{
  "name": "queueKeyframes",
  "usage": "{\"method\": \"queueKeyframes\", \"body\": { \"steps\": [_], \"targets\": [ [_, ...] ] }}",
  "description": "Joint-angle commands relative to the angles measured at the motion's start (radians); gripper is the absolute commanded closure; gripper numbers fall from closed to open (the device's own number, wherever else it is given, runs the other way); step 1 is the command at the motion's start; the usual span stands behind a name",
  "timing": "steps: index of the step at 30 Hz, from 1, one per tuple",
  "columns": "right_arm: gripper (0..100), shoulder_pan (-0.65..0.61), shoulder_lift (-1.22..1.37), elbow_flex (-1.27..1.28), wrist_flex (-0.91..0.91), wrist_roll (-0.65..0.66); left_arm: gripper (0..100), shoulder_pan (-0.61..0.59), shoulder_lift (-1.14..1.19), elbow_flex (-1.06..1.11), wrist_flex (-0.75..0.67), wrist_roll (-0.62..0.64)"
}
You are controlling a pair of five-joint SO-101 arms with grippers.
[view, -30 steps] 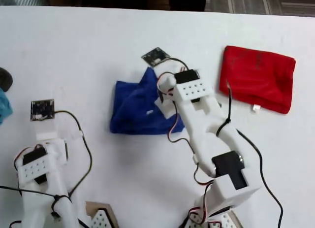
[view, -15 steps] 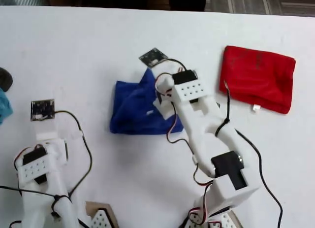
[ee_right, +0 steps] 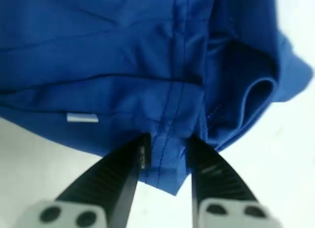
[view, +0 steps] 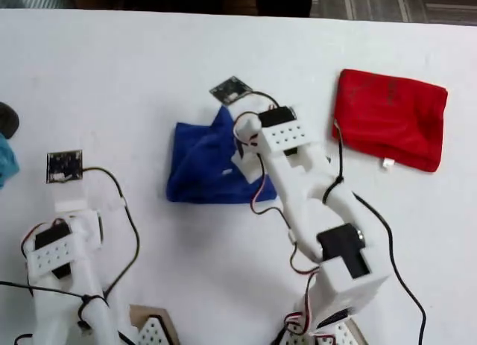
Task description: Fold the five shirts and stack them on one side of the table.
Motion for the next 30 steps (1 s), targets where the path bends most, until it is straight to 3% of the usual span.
{"method": "queueKeyframes", "body": {
  "steps": [1, 6, 10, 25, 30],
  "targets": [
    [86.9, 0.008, 0.03, -0.043, 0.005, 0.002, 97, -0.005, -0.018, -0.004, -0.014, 0.009],
    [87.5, 0.01, 0.016, -0.077, 0.008, 0.002, 97, -0.005, -0.018, -0.004, -0.014, 0.009],
    [98.0, 0.021, -0.041, -0.084, 0.005, 0.002, 97, -0.005, -0.018, -0.004, -0.014, 0.009],
    [97.8, 0.101, -0.3, -0.031, 0.099, 0.003, 97, -0.005, -0.018, -0.004, -0.014, 0.009],
    [97.0, 0.099, -0.306, 0.044, 0.018, -0.006, 97, -0.005, -0.018, -0.004, -0.012, 0.009]
  ]
}}
